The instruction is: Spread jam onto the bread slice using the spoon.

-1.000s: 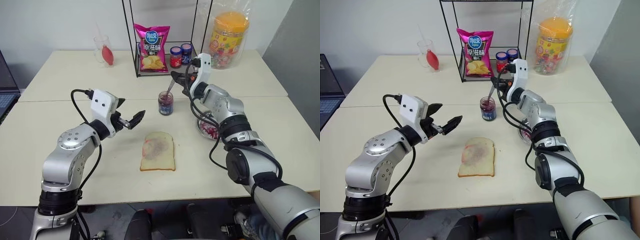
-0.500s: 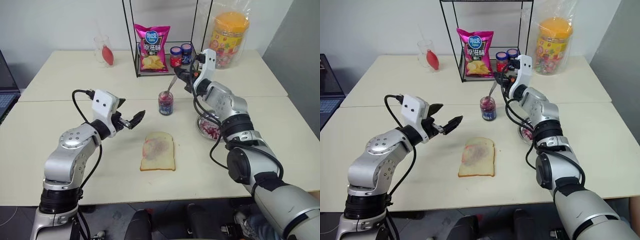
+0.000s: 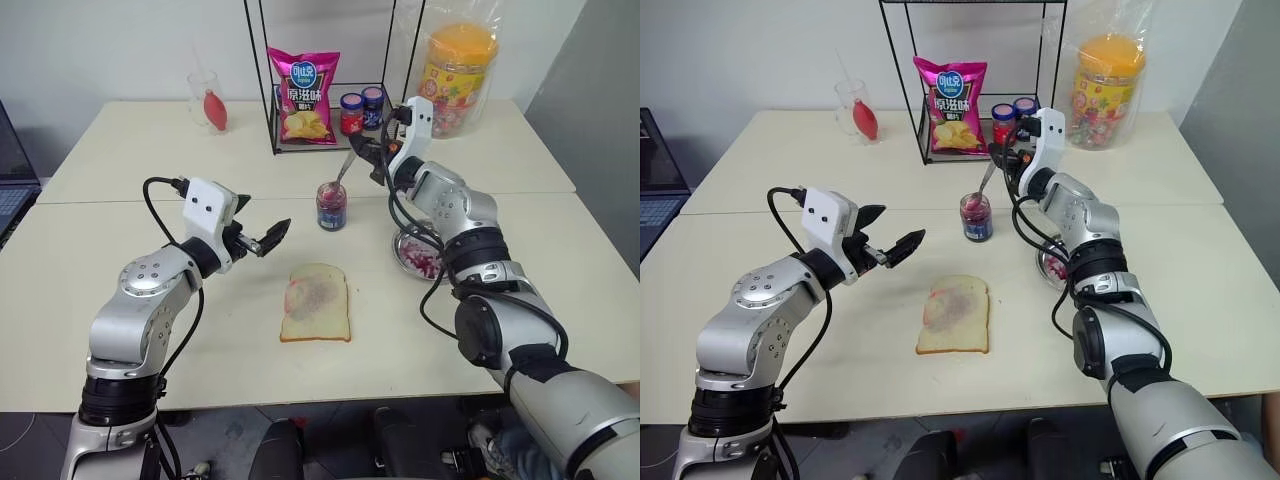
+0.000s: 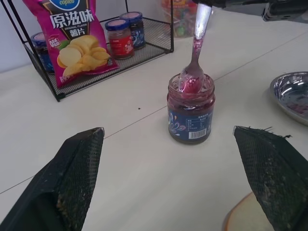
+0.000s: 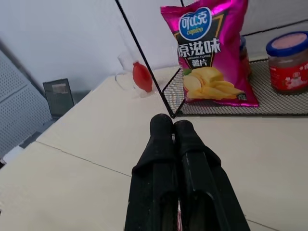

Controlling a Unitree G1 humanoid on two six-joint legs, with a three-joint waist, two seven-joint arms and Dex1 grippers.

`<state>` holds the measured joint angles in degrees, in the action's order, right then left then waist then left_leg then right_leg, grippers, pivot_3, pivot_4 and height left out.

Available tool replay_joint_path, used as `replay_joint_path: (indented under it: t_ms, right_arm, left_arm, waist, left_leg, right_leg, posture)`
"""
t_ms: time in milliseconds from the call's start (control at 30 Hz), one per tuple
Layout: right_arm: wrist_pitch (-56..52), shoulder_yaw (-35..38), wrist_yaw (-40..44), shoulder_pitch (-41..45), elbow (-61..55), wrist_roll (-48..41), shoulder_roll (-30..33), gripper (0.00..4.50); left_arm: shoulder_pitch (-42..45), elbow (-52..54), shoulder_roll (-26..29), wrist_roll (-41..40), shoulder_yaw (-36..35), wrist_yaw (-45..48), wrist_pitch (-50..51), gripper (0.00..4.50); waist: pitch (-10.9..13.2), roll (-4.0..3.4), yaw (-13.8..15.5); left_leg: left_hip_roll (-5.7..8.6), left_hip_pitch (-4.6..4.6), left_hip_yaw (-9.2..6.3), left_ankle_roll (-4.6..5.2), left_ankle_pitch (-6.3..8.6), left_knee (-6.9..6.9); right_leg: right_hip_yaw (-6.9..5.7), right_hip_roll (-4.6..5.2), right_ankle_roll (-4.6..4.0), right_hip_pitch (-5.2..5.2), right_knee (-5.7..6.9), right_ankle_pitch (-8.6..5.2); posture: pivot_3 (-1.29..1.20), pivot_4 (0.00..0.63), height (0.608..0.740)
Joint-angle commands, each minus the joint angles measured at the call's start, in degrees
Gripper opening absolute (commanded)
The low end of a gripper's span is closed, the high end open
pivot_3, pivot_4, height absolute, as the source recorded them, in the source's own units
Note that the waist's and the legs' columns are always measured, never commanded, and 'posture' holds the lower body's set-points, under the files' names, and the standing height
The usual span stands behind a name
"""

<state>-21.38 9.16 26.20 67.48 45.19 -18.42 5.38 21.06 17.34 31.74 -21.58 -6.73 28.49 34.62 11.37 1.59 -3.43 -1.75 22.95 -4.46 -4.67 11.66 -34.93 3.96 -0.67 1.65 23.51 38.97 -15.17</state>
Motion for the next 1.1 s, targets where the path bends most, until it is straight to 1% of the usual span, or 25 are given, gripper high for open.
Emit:
replay_joint_path:
  t_ms: [33,300,700,1100]
  right_arm:
    - [6.96,-4.01,0.74,-0.54,-0.87,4.62,-0.45,0.02]
    - [9.56,-3.69,0.07,-0.16,3.86,5.59,-1.52,0.02]
    - [0.92,-0.61,0.31,0.28,2.58,1.34,-3.27,0.02]
    - [-1.42,3.27,-1.82,1.43,0.22,-1.33,-2.16,0.02]
  left_arm:
    - [1.11,0.86,0.04,0.25,-0.07,0.45,-1.31,4.50]
    - [1.08,0.94,-0.10,0.44,-0.02,0.48,-1.27,4.50]
    - [1.24,0.87,-0.30,0.56,0.20,0.59,-1.41,4.50]
    - [1.67,0.67,-0.51,0.76,0.37,0.74,-1.49,4.50]
  waist:
    - [0.00,0.00,0.00]
    - [0.00,0.00,0.02]
    - [0.00,0.00,0.01]
    - [0.00,0.00,-0.02]
  left_leg:
    - [0.00,0.00,0.00,0.00,0.00,0.00]
    - [0.00,0.00,0.00,0.00,0.00,0.00]
    - [0.00,0.00,0.00,0.00,0.00,0.00]
    - [-0.01,0.00,0.00,0.00,0.00,0.00]
  right_leg:
    - [0.00,0.00,0.00,0.00,0.00,0.00]
    - [0.00,0.00,-0.05,0.00,0.00,0.03]
    - [0.00,0.00,-0.05,0.00,0.00,0.03]
    - [-0.01,0.00,-0.04,0.00,0.00,0.03]
  posture:
    - [0.00,0.150,0.740]
    - [0.00,0.150,0.740]
    - [0.00,0.150,0.740]
    - [0.00,0.150,0.740]
